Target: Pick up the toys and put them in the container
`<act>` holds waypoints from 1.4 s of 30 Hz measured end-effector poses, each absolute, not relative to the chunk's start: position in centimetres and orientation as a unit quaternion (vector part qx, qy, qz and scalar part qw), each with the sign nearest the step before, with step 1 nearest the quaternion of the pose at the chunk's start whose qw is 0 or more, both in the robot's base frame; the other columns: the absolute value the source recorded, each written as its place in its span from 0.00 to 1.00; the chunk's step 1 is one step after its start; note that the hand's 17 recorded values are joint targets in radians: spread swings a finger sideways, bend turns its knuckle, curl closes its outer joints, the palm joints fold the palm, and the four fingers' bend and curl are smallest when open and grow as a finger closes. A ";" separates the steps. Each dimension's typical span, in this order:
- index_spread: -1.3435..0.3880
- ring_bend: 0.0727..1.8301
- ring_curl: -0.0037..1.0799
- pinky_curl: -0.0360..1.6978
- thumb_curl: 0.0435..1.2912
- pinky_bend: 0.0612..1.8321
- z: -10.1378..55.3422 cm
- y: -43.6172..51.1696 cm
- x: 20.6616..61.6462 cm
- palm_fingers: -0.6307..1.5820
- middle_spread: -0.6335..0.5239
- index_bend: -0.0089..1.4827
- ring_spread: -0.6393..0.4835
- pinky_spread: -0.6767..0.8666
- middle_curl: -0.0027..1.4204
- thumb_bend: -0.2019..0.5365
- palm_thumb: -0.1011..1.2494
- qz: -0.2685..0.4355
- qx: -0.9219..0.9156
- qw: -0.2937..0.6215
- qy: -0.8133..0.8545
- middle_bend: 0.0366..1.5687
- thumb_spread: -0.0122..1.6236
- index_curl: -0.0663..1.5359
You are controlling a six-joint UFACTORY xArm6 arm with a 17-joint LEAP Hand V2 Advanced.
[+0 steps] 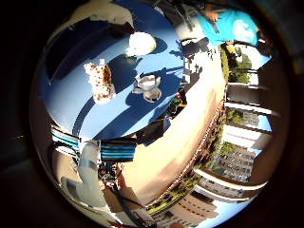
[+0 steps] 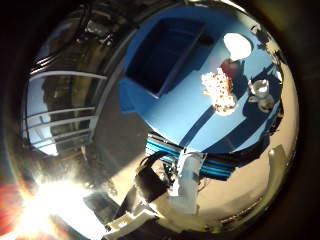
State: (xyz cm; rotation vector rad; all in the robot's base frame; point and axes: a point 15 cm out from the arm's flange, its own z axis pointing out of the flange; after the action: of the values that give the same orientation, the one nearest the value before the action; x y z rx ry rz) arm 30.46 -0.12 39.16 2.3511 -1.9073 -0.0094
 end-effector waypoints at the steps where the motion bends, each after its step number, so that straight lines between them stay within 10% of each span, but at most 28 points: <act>1: 0.66 0.18 0.28 0.25 0.19 0.30 39.2 -0.2 30.4 0.28 0.71 0.11 0.87 0.77 0.21 0.23 0.20 -0.002 0.775 0.059 -0.630 0.08 0.63 0.19; 21: 0.67 0.19 0.30 0.23 0.20 0.36 38.5 -15.9 37.3 0.31 0.69 0.10 0.84 0.76 0.22 0.24 0.30 0.067 0.723 0.117 -0.678 0.10 0.65 0.18; 42: 0.72 0.22 0.31 0.21 0.20 0.43 22.8 -28.2 40.7 0.30 0.70 0.11 0.84 0.76 0.22 0.23 0.33 0.029 0.684 0.119 -0.719 0.09 0.64 0.17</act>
State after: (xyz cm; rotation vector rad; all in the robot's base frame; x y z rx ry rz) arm 40.74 -28.20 22.78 1.9997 -2.1025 0.0846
